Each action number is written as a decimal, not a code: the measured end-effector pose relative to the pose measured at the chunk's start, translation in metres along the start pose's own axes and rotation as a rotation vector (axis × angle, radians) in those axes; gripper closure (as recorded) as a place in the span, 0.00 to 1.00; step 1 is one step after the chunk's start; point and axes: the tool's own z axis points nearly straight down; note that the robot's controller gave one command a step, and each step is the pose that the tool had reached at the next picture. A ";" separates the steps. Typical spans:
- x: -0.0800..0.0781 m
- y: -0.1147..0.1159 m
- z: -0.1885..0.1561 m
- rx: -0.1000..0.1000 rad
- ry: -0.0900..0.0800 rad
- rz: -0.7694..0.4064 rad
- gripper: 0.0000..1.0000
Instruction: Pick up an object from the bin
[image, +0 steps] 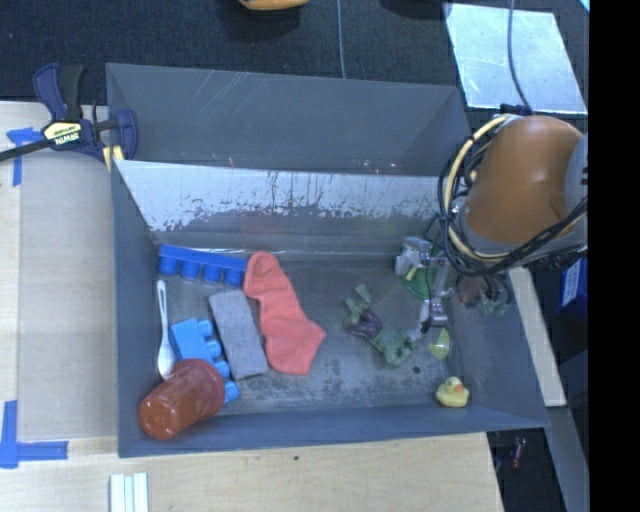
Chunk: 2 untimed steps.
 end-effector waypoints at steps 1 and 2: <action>-0.002 0.000 -0.004 0.001 -0.008 -0.002 0.00; 0.000 0.009 -0.002 0.002 -0.006 -0.064 0.00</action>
Offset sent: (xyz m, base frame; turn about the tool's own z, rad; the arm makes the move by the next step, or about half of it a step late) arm -0.0026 0.0196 0.0008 -0.1247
